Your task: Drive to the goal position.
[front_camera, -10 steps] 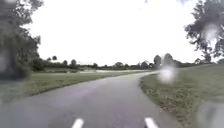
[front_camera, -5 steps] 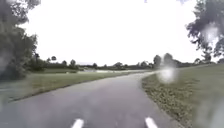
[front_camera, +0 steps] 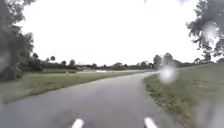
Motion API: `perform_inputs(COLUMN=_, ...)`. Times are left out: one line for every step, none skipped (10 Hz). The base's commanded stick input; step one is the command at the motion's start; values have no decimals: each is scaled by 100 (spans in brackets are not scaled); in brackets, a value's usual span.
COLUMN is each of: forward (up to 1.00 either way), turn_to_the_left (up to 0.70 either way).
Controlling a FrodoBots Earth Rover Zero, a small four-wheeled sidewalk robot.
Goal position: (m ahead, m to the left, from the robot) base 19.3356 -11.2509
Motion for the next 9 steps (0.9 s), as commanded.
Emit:
perform_inputs(forward=85, turn_to_the_left=0)
perform_inputs(forward=85, turn_to_the_left=0)
perform_inputs(forward=85, turn_to_the_left=0)
perform_inputs(forward=85, turn_to_the_left=0)
perform_inputs(forward=85, turn_to_the_left=0)
perform_inputs(forward=85, turn_to_the_left=0)
perform_inputs(forward=85, turn_to_the_left=0)
perform_inputs(forward=85, turn_to_the_left=0)
perform_inputs(forward=85, turn_to_the_left=0)
